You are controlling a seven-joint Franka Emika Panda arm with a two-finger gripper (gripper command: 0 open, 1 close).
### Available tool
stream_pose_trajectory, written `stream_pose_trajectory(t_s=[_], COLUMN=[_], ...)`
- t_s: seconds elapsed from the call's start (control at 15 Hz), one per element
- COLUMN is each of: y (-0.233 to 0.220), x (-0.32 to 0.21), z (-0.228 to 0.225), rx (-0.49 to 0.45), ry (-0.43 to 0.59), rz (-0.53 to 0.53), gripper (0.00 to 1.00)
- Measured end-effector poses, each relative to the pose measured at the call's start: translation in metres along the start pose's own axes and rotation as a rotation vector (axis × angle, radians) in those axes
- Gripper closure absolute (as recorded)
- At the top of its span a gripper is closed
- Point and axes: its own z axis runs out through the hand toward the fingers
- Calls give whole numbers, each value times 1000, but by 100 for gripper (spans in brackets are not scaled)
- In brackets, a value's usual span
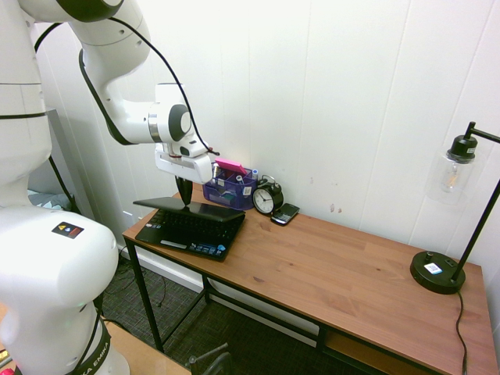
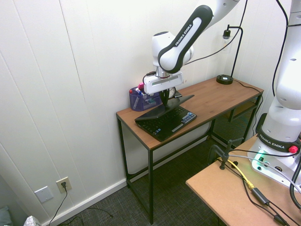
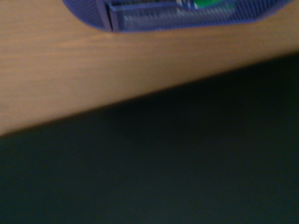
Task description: Close the laptop lid
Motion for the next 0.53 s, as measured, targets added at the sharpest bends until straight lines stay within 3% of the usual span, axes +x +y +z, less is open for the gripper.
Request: stream_pose_trajectory(t_s=[0.27,0.53], y=[25,24], x=[-4,1], z=[42,40], rx=[-39,-11], ry=[-39,-36], rz=[24,29], gripper=[100,100])
